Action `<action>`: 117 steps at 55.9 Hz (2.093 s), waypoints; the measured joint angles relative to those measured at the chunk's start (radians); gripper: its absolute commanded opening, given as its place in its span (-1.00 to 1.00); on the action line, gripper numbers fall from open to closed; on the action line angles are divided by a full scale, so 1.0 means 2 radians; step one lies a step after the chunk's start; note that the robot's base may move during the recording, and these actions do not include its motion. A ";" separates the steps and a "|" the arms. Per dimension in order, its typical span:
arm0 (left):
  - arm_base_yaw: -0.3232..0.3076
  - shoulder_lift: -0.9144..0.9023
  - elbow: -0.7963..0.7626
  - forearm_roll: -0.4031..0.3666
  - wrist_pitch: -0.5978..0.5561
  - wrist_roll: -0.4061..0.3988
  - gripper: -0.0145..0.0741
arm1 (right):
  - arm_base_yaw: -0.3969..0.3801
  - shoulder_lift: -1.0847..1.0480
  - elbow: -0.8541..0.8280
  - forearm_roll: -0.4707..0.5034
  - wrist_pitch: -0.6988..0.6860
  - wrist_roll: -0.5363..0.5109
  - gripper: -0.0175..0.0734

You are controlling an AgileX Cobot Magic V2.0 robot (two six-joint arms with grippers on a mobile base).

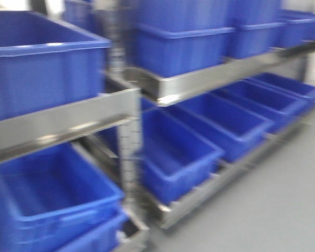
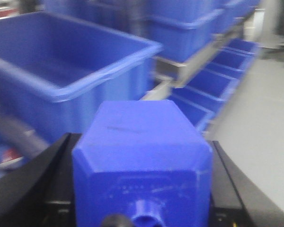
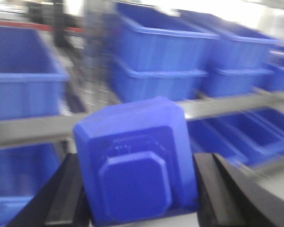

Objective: Pick and sort blue part to right shelf

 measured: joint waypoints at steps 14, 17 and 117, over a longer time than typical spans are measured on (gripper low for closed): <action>0.000 0.000 0.000 0.000 0.000 0.000 0.18 | 0.000 0.000 0.000 0.000 0.000 0.000 -0.46; 0.000 0.000 0.000 0.000 0.000 0.000 0.18 | 0.000 0.000 0.000 0.000 0.000 0.000 -0.46; 0.000 0.000 0.000 0.000 -0.013 -0.001 0.18 | 0.000 0.000 0.000 0.000 0.000 0.000 -0.46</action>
